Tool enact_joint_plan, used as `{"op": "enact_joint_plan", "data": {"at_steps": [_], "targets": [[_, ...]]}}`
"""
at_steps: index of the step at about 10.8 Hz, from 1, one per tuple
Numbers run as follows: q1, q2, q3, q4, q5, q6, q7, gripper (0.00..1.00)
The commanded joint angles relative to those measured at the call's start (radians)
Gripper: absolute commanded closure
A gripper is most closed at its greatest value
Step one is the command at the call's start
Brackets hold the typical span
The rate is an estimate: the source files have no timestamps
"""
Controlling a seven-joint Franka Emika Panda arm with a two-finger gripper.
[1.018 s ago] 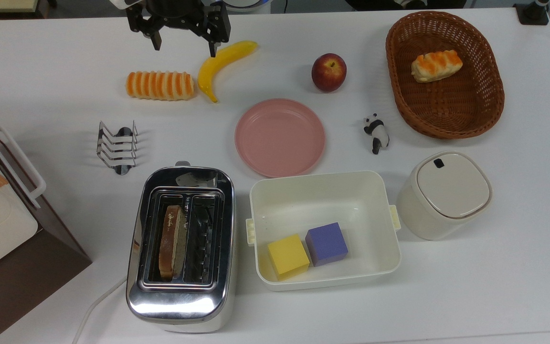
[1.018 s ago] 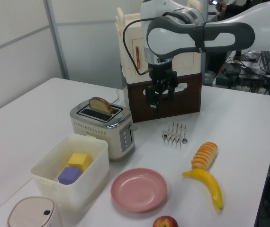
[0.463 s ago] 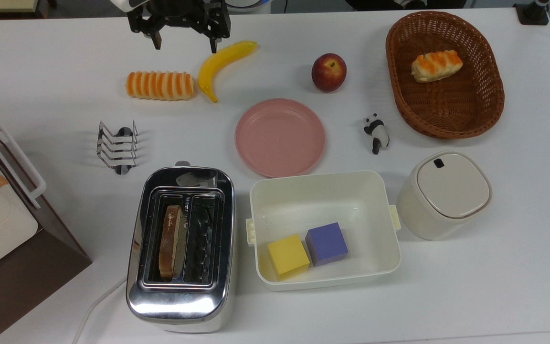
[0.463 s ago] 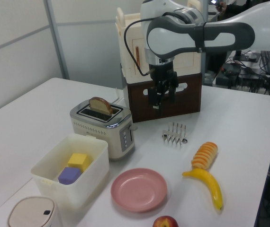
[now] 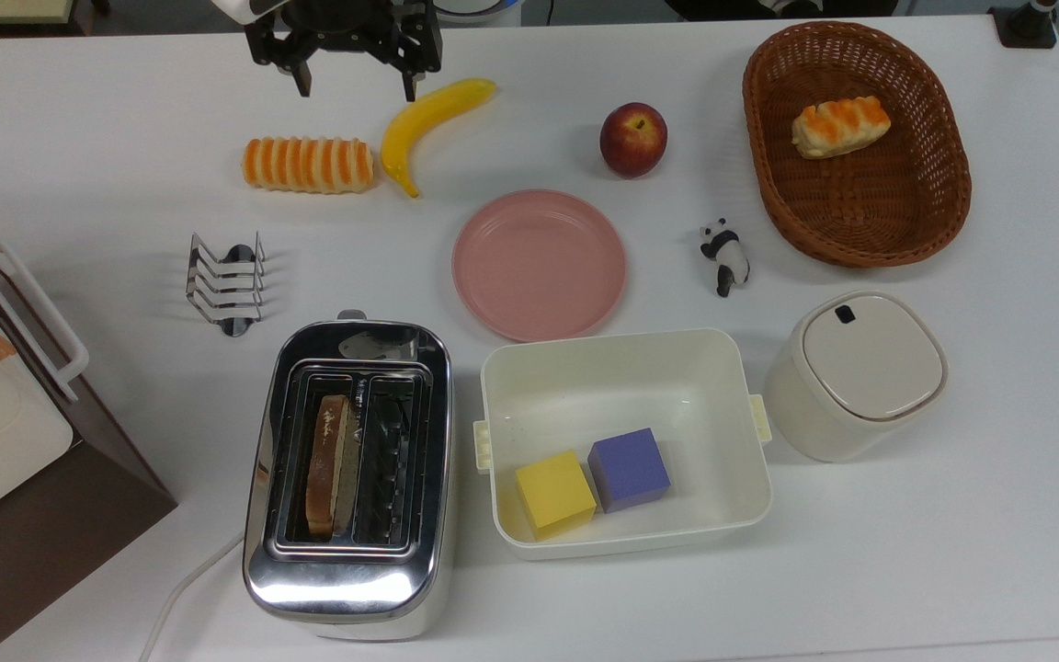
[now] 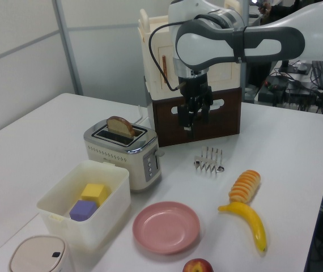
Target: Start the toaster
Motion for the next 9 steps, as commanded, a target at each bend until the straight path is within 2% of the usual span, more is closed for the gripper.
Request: {"op": "enact_joint_plan", "data": {"at_steps": [1,2,7,9], "targets": [[0.002,-0.01,-0.01,-0.003,-0.004,-0.013,-0.159,0.72],[0.004,0.014,-0.019,0.002,0.019,0.006,-0.17,1.0],[0.005,0.096,-0.019,0.014,0.035,0.221,-0.13,1.0],[0.005,0.157,-0.022,0.014,0.035,0.328,-0.094,1.0]]}}
